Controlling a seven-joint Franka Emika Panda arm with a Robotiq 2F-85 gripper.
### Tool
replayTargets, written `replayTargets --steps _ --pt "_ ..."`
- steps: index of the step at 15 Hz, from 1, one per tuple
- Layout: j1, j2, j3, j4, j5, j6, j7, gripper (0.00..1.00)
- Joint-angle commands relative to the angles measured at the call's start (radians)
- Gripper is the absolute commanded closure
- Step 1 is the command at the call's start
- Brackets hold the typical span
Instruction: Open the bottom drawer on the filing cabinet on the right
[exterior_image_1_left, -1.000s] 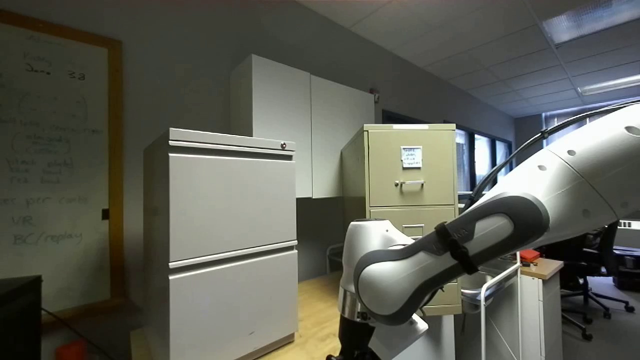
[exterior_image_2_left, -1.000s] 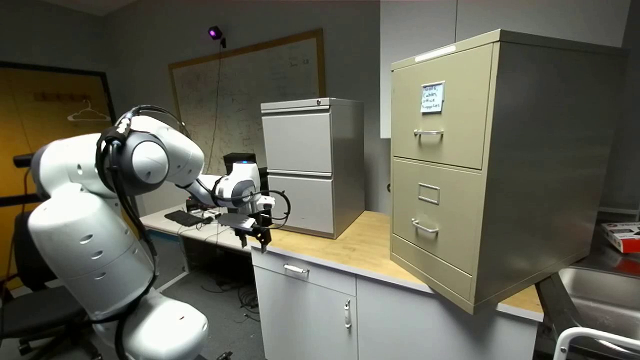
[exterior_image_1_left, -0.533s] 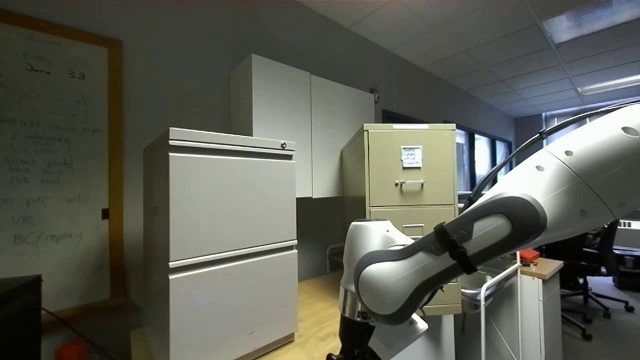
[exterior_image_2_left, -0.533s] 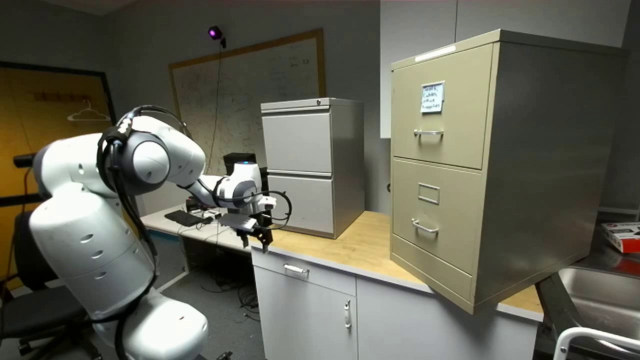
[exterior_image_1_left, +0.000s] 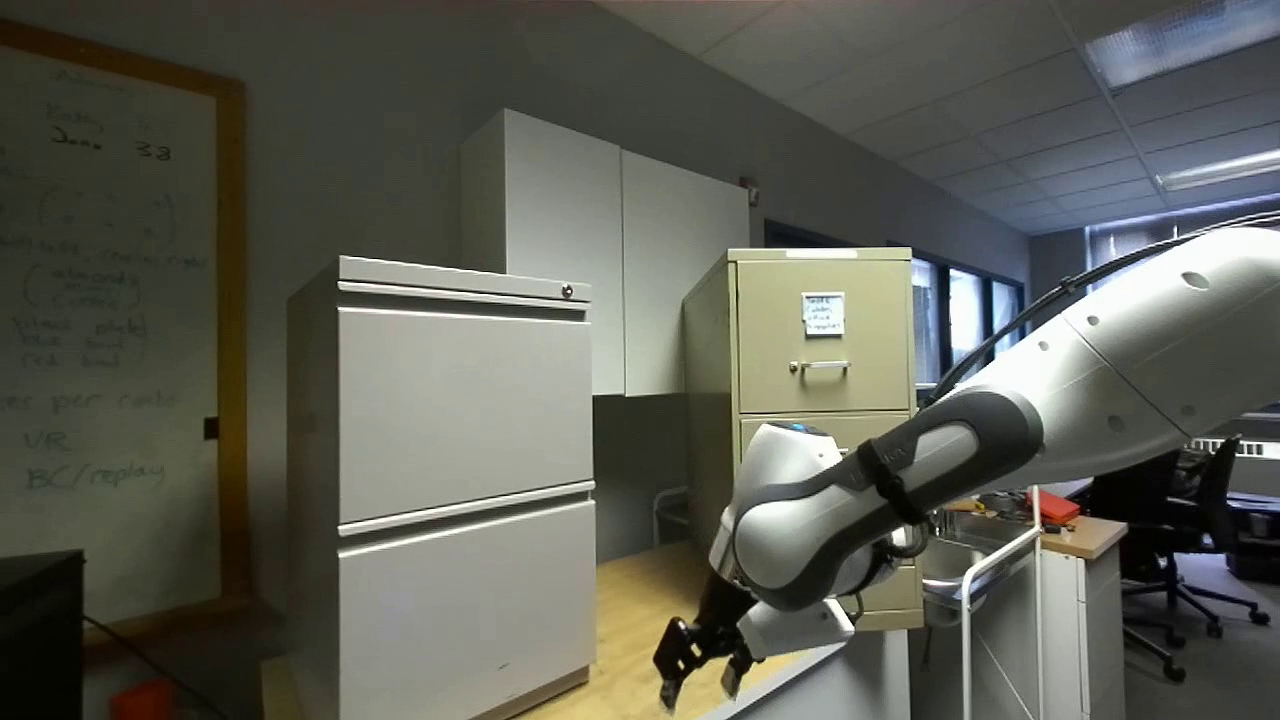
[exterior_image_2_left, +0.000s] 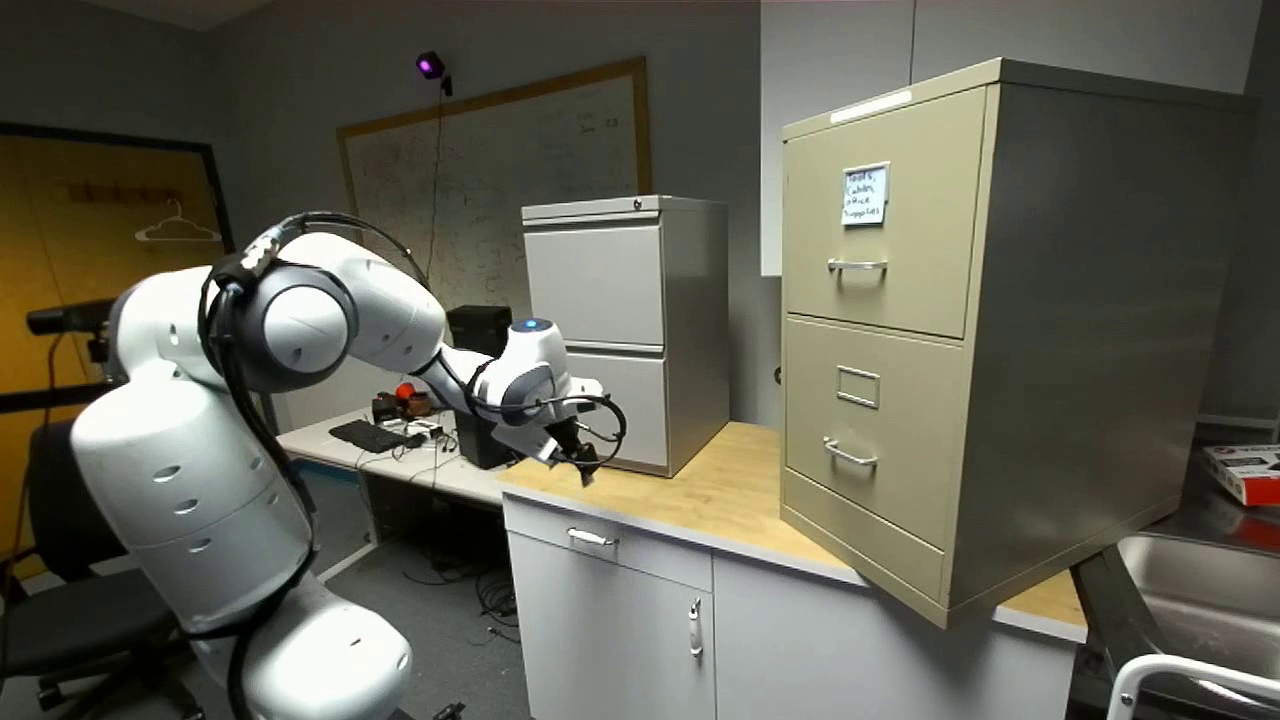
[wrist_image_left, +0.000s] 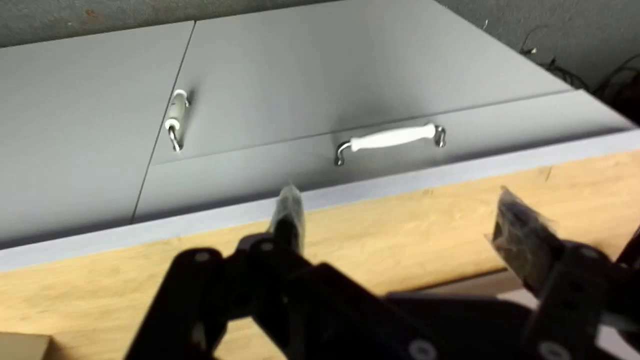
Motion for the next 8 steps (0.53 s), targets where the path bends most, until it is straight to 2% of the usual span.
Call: replayTargets --steps 1,8 --pt "-0.03 -0.016 -0.073 -0.017 0.09 0.124 -0.017 0.0" --pt "-0.057 -0.063 -0.264 -0.082 0.325 0.333 -0.104 0.0"
